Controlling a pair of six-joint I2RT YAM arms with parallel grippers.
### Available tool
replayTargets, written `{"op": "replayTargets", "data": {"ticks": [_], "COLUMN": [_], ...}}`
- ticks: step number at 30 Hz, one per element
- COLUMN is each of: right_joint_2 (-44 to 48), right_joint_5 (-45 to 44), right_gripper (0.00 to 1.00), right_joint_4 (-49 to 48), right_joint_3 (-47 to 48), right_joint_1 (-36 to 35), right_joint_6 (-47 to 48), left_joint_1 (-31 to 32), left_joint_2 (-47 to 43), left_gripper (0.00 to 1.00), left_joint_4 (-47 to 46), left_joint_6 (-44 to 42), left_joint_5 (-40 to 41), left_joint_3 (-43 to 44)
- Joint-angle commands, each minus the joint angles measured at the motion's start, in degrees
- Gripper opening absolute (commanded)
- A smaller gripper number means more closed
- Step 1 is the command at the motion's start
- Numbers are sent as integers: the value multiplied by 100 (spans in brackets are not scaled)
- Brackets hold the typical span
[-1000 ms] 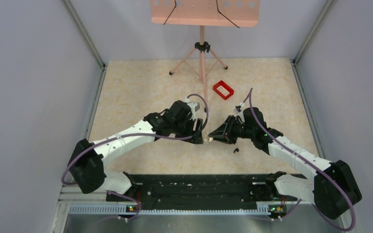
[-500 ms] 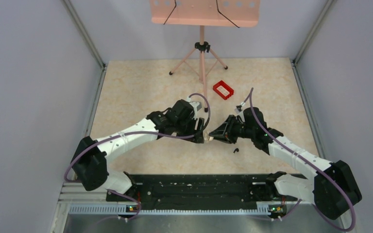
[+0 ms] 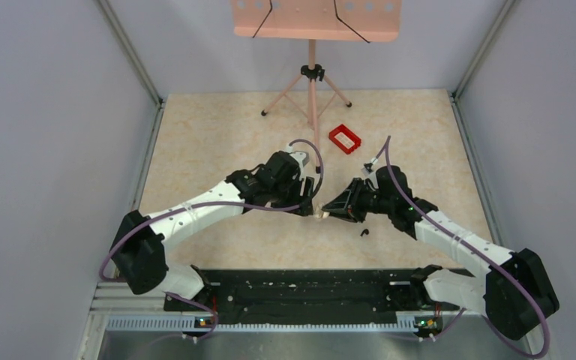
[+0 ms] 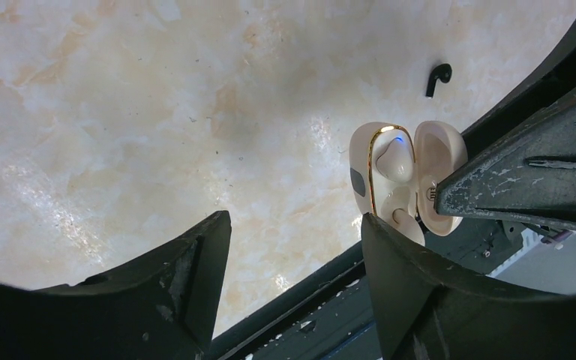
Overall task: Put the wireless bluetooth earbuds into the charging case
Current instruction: Adjust the right earbud in the right side groove of the charging case.
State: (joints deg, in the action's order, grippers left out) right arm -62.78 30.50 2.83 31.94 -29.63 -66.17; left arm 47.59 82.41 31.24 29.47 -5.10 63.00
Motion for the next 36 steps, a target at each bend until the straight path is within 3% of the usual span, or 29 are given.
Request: {"op": "replayTargets", "data": {"ticks": [1,8,19,21,24,36], "right_joint_2": [160,190,71,27,26,-118], "right_joint_5": [87,12,-10,0,-32,-45], "right_gripper": [0,0,0,0,0,0], "right_joint_4": [-154,-142,-222,-242,-207,-242], "right_joint_3": [139,72,140,160,188,252], "right_joint_1": [-75,-70,-70,-71,-74,-77], "right_joint_6": [-26,-73,-125,-120,-123,-114], "left_joint_1": [-22,-31,-21,-22,-21,9], "left_joint_2": [37,-313,-1871,-1769,-1324,-165], "left_gripper": [70,69,72,68,54,49], "left_joint_4": [-160,284,-1489,-1507,-735,695], "left_joint_6": [26,478,394,499,684,729], "left_joint_5": [65,897,566,150,-336,-1054], "left_joint_3": [264,139,-1314,-1130,-517,751]}}
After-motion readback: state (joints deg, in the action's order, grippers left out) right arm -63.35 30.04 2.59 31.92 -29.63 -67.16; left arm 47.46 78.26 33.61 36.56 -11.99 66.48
